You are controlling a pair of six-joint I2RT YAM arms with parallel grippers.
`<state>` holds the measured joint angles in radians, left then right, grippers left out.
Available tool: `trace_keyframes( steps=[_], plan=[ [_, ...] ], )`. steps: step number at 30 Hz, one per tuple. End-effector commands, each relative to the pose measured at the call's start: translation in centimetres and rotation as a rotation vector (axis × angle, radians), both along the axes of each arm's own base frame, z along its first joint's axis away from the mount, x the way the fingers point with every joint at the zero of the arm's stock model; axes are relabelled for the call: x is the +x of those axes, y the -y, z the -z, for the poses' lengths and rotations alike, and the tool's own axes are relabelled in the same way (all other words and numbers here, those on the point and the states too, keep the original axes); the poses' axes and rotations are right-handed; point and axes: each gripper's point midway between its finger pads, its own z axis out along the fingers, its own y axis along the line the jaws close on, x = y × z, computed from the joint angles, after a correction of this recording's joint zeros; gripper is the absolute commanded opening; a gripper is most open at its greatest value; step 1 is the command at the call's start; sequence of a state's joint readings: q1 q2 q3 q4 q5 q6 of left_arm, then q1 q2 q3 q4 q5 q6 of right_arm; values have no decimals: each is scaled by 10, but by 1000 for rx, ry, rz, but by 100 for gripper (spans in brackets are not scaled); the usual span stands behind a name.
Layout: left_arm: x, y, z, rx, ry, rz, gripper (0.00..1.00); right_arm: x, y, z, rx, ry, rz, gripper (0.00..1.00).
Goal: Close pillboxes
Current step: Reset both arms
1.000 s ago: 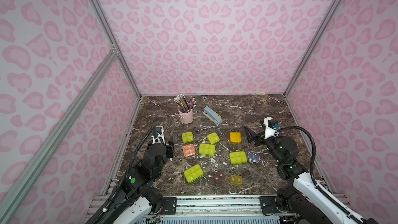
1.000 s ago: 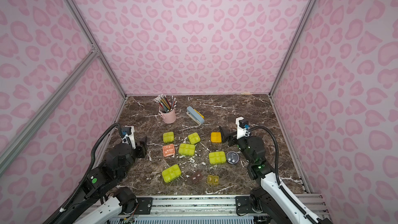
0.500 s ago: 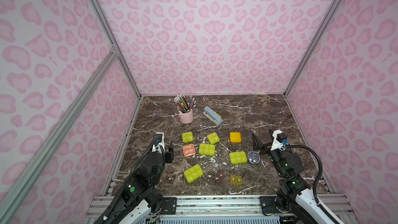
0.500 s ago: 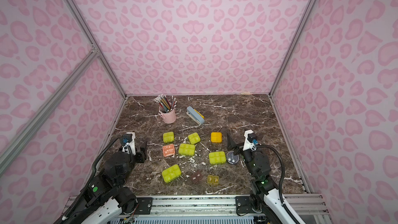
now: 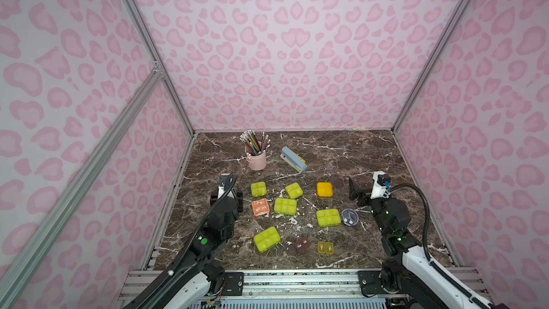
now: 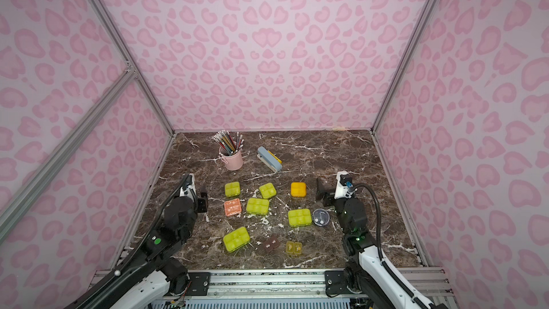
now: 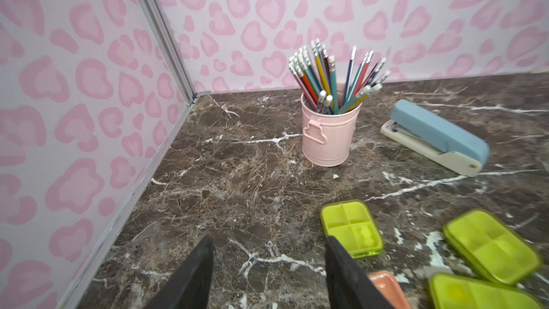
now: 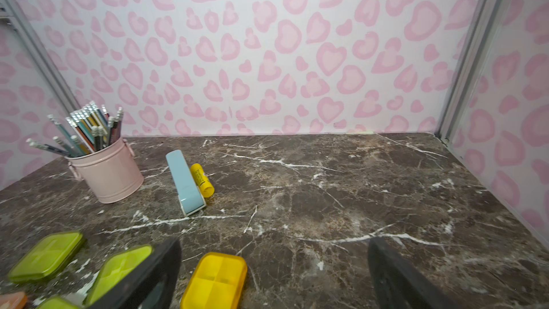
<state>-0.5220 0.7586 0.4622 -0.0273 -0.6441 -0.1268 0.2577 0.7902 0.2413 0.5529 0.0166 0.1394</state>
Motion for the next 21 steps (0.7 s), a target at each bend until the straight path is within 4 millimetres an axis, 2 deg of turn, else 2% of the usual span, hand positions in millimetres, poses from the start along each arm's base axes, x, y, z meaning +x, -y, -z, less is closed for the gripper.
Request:
trace_keyframes(
  steps=[1,4,6,9,11,15,18,21],
  plan=[
    [49,5,-16,-141,53,-22,65,22,14,-22,45,30,48,98],
    [83,21,-20,-121,-3,26,67,45,30,-36,88,-7,109,98],
    [97,29,-34,-121,-15,41,68,59,36,-51,81,-21,128,98],
    [108,26,-51,-99,-31,21,68,76,38,-65,67,-52,141,98],
    [107,15,-48,-63,-74,-12,68,84,39,-70,73,-62,143,98],
    [91,-24,-32,-73,-118,-156,68,92,44,-72,78,-59,144,98],
    [72,-53,-15,-114,-128,-278,68,89,55,-64,85,-73,163,98],
    [56,-67,-4,-62,-156,-312,68,82,72,-55,100,-87,194,98]
  ],
)
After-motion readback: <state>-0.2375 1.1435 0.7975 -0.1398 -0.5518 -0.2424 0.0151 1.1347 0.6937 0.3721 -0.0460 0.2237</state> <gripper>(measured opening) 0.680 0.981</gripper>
